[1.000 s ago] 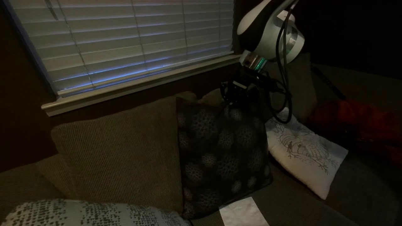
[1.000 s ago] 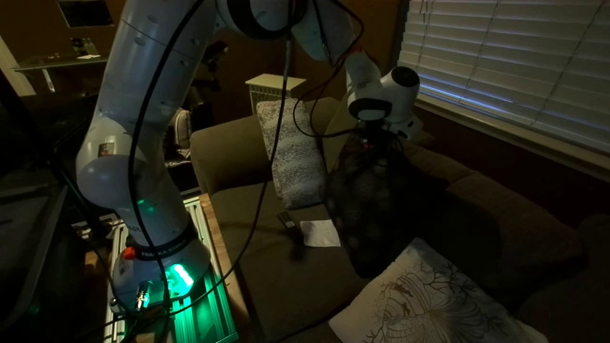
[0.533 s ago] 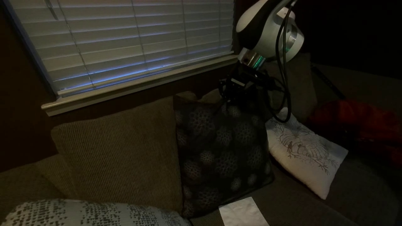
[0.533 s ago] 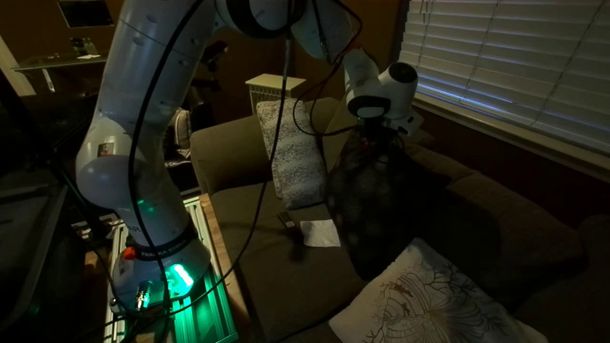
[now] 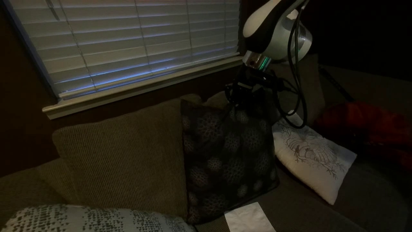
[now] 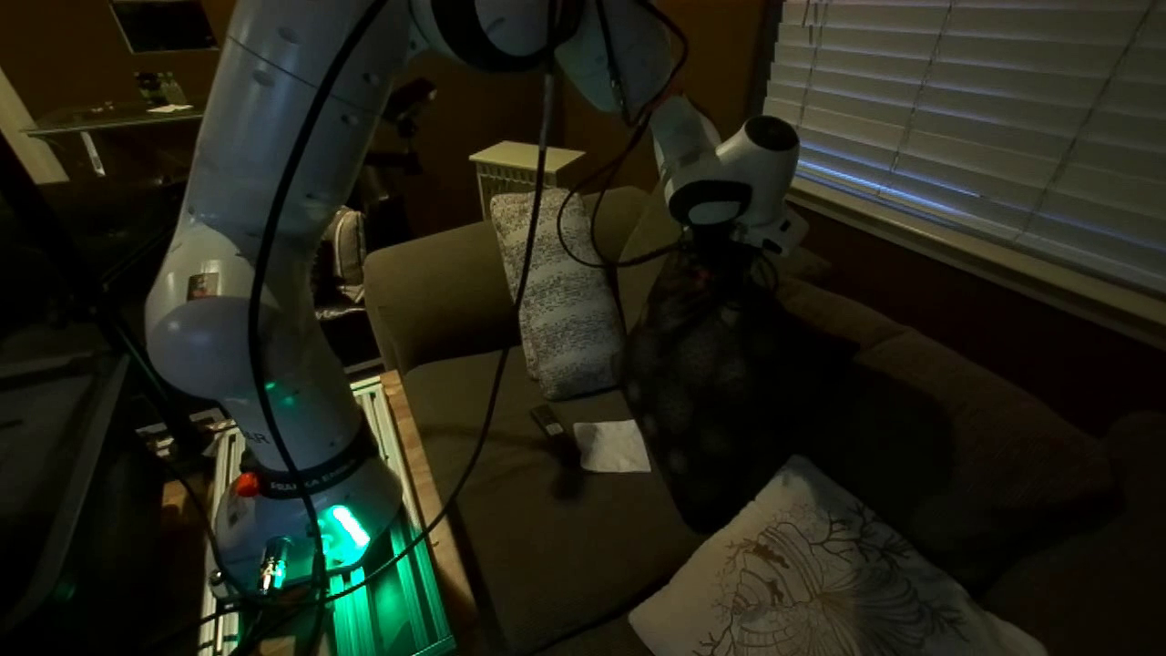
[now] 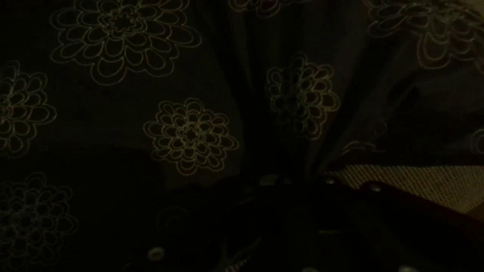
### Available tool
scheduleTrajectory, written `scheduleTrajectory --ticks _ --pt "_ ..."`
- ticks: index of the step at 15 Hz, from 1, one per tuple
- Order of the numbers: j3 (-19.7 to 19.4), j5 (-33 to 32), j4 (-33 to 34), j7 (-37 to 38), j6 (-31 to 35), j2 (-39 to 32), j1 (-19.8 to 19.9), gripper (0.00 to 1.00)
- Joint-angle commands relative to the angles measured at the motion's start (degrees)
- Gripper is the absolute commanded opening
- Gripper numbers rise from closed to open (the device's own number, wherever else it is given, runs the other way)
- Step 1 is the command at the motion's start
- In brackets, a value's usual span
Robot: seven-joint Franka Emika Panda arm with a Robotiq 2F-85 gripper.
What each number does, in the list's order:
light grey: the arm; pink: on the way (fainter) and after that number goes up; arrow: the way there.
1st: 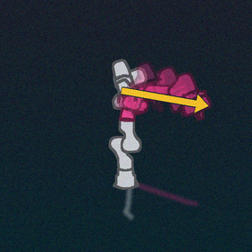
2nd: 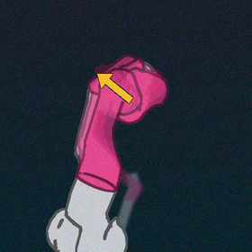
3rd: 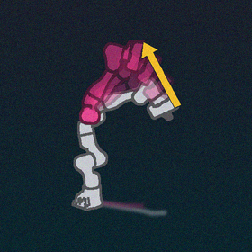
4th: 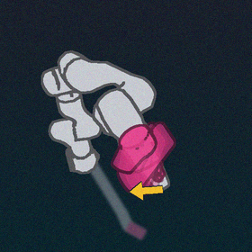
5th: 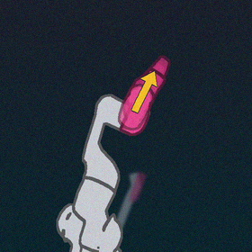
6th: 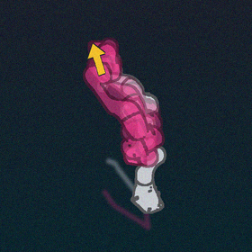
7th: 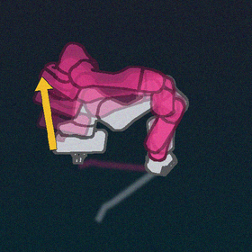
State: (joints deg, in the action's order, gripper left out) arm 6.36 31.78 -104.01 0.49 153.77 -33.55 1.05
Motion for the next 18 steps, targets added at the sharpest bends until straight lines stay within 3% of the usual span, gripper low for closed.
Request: scheduleTrajectory --ticks 1,5,6,8,16,18 --pt "0.1 -4.9 3.8 2.7 -4.1 -0.7 0.1 0.02" --pt "1.2 -5.4 6.8 1.9 -6.5 -2.5 0.8 0.02" --pt "1.2 -5.5 7.6 2.0 -6.6 -3.2 0.7 0.32" --pt "1.0 -5.7 8.9 2.3 -7.2 -4.1 0.6 0.38" --pt "1.3 -5.3 9.3 1.2 -5.9 -2.4 1.2 0.95" --pt "0.8 -5.2 7.4 1.5 -4.6 -0.9 1.4 1.0"
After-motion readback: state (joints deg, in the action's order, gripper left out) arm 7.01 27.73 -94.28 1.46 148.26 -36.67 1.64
